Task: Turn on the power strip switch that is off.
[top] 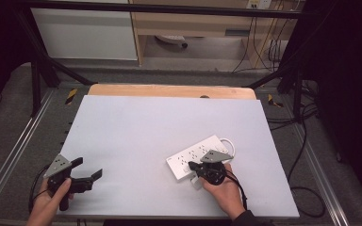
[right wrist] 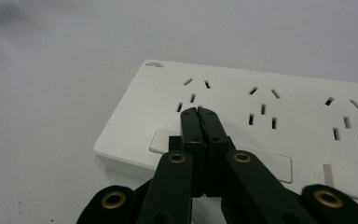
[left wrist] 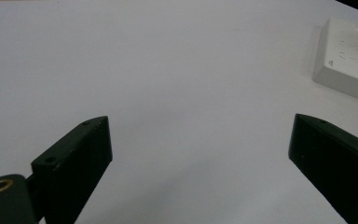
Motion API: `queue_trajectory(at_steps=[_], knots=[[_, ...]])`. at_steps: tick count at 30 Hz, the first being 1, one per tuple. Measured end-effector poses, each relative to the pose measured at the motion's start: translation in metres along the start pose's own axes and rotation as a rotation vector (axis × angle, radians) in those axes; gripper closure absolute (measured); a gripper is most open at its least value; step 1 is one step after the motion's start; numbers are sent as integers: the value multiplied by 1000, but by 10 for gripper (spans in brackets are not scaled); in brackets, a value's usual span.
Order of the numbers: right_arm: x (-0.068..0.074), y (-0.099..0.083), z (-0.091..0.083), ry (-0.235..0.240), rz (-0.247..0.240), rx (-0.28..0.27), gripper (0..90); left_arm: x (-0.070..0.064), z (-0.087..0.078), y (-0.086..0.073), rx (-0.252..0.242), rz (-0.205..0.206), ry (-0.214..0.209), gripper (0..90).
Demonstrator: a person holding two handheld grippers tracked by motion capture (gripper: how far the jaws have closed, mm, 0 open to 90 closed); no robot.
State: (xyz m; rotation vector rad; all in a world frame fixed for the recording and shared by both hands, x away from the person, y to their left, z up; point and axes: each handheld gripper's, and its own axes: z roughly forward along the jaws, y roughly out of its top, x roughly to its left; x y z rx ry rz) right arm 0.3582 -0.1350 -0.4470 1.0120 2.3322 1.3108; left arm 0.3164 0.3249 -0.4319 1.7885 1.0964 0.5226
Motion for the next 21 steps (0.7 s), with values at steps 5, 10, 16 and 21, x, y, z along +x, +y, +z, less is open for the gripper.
queue_trajectory(at_steps=[5,10,16,21], knots=[[0,0,0,6,-1,-3,900,0,0,0,-3,1,-4,59],[1,0,1,13,-9,-7,900,0,0,0,-3,2,-5,59],[1,1,-1,13,-4,-20,900,0,0,0,-3,2,-4,59],[1,3,-3,14,5,-37,900,0,0,0,-3,2,-3,59]])
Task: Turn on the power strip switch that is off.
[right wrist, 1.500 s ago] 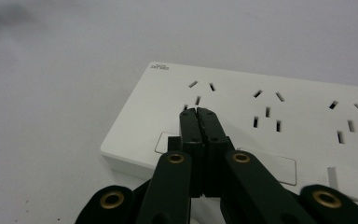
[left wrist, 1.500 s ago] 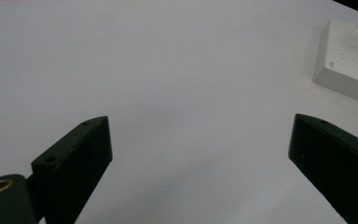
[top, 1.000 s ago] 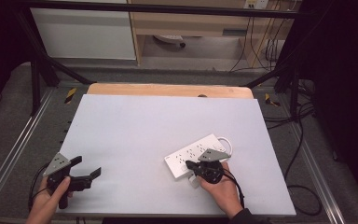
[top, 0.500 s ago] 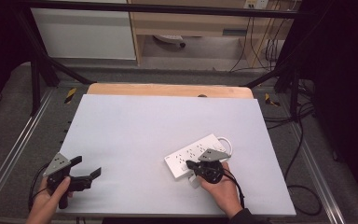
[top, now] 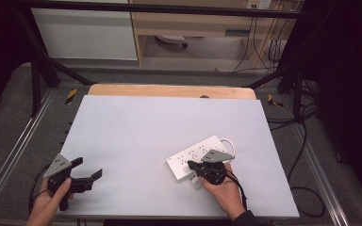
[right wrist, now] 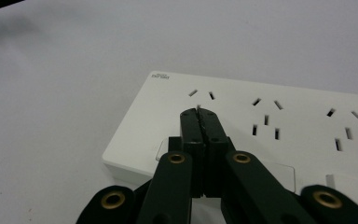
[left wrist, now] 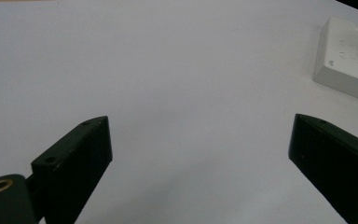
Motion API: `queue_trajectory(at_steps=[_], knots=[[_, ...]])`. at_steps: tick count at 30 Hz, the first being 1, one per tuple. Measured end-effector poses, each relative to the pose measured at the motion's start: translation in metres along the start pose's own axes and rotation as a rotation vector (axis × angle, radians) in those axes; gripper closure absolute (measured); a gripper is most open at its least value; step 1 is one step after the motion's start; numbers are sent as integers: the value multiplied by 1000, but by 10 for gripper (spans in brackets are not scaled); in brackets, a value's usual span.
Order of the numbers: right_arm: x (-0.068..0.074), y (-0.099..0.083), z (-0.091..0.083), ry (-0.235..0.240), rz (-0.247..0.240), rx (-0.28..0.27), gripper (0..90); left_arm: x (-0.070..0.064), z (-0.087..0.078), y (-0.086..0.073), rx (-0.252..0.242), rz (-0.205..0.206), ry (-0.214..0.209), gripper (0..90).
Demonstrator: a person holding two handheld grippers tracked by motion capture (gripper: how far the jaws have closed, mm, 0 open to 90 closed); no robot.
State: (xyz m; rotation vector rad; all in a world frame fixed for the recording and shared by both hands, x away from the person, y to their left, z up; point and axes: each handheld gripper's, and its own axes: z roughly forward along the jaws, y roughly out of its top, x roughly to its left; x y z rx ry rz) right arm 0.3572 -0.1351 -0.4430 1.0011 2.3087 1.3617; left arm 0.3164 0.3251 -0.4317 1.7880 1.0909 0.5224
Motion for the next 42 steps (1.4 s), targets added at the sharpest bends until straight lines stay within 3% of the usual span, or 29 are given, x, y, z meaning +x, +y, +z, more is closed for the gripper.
queue_trajectory(at_steps=[5,10,11,15,17,18,19,22,24,30,38,42], knots=[[-1,2,-2,1,11,-16,900,0,0,0,1,0,1,59],[-3,4,-4,2,21,-24,818,0,0,0,2,3,3,59],[-2,5,-4,3,22,-23,751,0,0,0,2,3,4,59],[-1,6,-4,12,28,-19,668,0,0,0,4,0,6,59],[-1,8,-3,14,38,-10,536,0,0,0,4,0,7,59],[-1,8,-3,14,38,-10,536,1,0,0,4,-1,7,59],[-1,9,-2,5,50,-4,447,1,0,0,5,-1,7,59],[-1,10,-3,-4,54,-2,386,1,0,0,5,-1,8,59],[-1,11,-3,-18,59,0,267,1,0,0,5,0,8,59],[-2,14,-3,-42,71,3,76,1,0,0,6,-1,8,59],[-4,18,-5,-31,50,-26,24,1,0,-1,7,-2,10,59],[-6,21,-5,-51,54,-43,25,1,0,-1,7,-3,9,59]])
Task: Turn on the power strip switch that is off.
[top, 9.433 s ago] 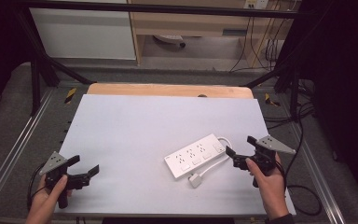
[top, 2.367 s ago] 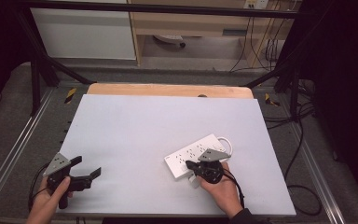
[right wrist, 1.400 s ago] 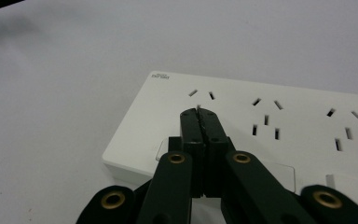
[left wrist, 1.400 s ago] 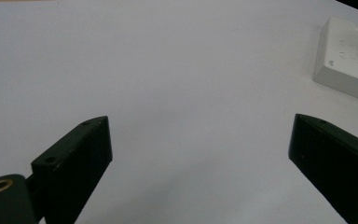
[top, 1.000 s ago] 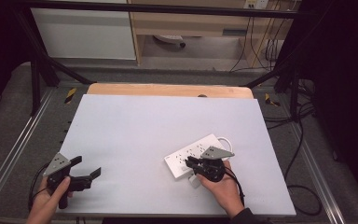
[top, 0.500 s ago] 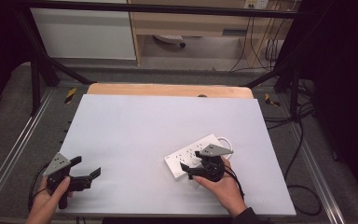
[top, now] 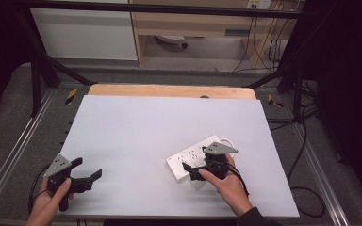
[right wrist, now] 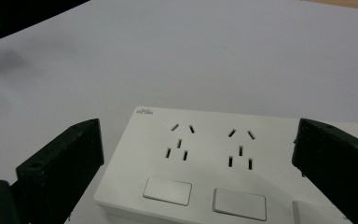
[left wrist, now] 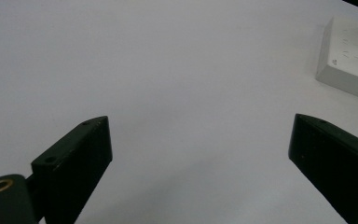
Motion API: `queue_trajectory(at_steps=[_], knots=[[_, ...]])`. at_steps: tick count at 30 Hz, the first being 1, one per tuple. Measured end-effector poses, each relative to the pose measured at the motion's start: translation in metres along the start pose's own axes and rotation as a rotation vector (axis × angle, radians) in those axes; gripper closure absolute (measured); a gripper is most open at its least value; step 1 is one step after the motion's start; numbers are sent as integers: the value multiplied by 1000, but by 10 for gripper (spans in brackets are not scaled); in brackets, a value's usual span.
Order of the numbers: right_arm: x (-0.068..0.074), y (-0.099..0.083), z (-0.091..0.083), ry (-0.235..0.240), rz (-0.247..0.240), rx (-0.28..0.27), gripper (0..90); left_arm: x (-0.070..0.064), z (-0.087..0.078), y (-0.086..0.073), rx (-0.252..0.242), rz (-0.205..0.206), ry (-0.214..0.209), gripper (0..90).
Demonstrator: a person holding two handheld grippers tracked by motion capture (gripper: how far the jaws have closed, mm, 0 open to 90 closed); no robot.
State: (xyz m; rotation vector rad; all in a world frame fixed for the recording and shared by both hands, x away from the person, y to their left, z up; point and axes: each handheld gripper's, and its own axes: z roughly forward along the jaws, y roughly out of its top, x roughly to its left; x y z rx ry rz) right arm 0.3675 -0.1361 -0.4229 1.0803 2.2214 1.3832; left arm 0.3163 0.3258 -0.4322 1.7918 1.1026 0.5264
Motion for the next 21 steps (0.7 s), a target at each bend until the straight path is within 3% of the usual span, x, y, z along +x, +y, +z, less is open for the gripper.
queue_trajectory(at_steps=[8,21], knots=[[-5,5,-5,-22,-10,-31,25,0,0,0,2,0,1,59],[-19,11,-23,-55,17,-77,21,-2,0,0,12,3,4,59]])
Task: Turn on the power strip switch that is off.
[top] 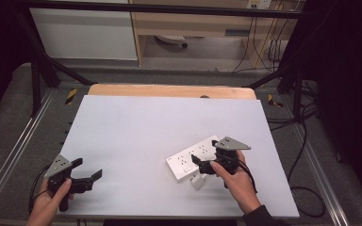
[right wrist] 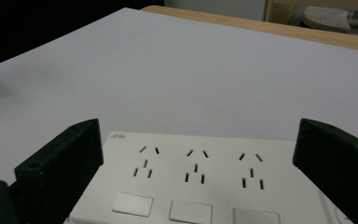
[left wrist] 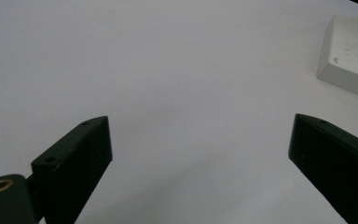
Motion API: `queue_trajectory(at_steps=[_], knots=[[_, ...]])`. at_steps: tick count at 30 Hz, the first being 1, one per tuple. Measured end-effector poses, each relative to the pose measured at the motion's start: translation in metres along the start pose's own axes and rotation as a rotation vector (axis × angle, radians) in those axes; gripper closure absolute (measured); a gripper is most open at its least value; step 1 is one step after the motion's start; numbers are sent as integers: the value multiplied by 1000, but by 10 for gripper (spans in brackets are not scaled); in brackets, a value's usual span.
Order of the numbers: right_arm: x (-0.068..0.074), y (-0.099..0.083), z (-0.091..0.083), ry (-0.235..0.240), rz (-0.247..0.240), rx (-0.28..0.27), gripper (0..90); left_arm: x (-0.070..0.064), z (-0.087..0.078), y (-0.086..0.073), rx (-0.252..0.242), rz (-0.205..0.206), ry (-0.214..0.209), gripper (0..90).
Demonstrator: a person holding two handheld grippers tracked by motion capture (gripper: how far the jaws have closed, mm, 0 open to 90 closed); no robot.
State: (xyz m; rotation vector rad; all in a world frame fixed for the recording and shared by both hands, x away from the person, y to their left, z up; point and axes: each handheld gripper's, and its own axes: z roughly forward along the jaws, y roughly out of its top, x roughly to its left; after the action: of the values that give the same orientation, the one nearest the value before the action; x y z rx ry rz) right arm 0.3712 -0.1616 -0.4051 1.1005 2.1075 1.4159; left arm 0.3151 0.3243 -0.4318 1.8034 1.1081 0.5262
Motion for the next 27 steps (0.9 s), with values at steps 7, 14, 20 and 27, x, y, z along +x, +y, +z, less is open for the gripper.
queue_trajectory(at_steps=[7,14,20,27], knots=[[-13,3,-13,-35,20,-30,20,-1,0,0,0,-4,0,59],[-25,4,-29,-67,43,-56,19,-1,0,0,1,-6,0,59],[-38,2,-43,-97,67,-71,18,-1,0,0,0,-11,4,59],[-53,-4,-60,-136,88,-79,17,-1,0,0,1,-16,7,59]])
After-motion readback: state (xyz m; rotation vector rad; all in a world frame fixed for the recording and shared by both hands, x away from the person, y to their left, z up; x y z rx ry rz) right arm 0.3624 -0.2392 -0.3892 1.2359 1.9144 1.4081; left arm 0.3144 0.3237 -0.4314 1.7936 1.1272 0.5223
